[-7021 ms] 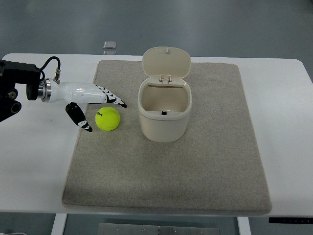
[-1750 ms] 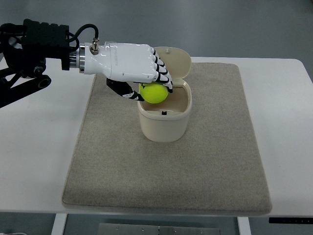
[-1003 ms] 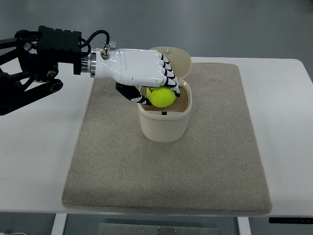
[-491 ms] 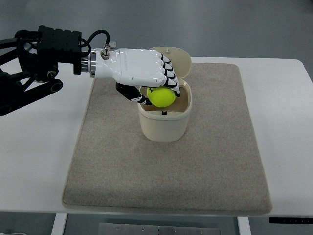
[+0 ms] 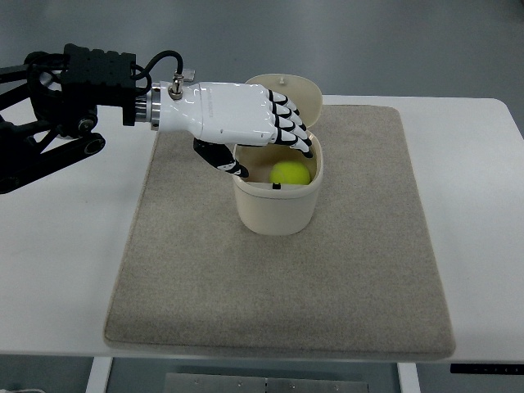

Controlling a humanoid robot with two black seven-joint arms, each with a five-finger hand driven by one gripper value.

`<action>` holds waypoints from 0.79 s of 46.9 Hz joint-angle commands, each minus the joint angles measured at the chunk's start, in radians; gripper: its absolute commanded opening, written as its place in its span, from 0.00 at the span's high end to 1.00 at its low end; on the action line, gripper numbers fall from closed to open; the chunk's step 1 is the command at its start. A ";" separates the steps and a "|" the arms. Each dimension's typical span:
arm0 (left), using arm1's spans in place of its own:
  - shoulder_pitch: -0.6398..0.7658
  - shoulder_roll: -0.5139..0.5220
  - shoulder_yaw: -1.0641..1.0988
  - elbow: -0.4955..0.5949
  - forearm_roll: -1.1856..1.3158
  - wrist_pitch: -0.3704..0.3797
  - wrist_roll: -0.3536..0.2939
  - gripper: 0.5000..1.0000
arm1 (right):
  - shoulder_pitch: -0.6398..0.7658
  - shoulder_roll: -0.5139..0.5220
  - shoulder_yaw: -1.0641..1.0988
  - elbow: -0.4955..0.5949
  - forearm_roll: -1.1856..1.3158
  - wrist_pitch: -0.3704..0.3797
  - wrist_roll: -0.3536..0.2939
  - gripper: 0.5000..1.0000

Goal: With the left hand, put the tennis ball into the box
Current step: 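Open the left hand fingers to drop the ball into the bin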

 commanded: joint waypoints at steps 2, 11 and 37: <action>-0.003 0.007 0.000 -0.008 0.000 -0.002 -0.001 0.25 | 0.000 0.000 0.000 0.000 0.000 0.000 0.000 0.20; -0.006 0.044 0.000 -0.054 -0.005 -0.043 -0.009 0.27 | 0.000 0.000 0.000 0.000 0.000 0.000 0.000 0.20; -0.009 0.298 0.000 -0.129 -0.147 -0.201 -0.014 0.26 | 0.000 0.000 0.000 0.000 0.000 0.000 0.000 0.20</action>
